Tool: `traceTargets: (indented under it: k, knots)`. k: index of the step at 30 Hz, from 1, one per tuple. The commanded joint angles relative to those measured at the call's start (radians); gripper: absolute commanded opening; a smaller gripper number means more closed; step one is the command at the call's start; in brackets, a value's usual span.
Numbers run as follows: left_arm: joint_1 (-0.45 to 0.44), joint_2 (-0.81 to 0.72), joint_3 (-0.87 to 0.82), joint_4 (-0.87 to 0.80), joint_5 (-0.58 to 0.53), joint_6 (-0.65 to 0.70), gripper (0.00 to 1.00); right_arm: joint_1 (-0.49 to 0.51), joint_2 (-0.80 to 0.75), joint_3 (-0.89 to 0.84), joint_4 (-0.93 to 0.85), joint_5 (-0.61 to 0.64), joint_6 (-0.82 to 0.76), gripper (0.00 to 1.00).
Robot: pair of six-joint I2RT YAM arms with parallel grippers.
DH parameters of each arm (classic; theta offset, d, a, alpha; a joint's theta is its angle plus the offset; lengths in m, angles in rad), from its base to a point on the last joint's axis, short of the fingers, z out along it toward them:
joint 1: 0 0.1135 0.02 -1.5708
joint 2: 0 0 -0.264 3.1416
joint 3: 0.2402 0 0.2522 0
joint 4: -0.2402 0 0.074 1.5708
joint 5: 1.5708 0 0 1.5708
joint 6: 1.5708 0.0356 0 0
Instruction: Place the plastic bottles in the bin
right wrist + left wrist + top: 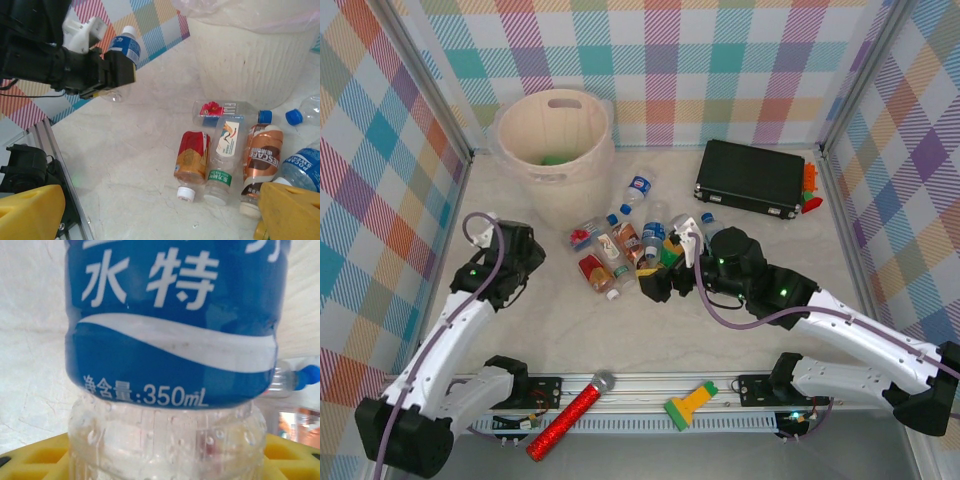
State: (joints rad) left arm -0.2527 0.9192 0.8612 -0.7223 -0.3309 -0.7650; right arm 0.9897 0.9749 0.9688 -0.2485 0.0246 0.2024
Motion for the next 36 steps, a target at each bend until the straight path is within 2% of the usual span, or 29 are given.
traceTargets:
  k: [1,10,14,24,36]
  knots:
    - [0.007,-0.028,0.097,-0.095,-0.018,0.081,0.59,0.007,-0.038,0.022,0.083,-0.004,0.008,0.99]
    - [0.006,0.068,0.392,-0.117,0.082,0.196,0.59,0.007,-0.137,-0.056,0.282,0.139,-0.011,0.99]
    - [0.004,0.144,0.514,-0.121,0.107,0.239,0.59,0.007,-0.156,-0.063,0.317,0.187,-0.035,0.99]
    - [0.0,0.411,0.796,-0.096,0.219,0.304,0.59,0.007,-0.155,-0.029,0.313,0.243,-0.071,0.99]
    - [0.001,0.726,1.098,-0.069,0.209,0.388,0.6,0.007,-0.153,-0.005,0.259,0.261,-0.079,0.99]
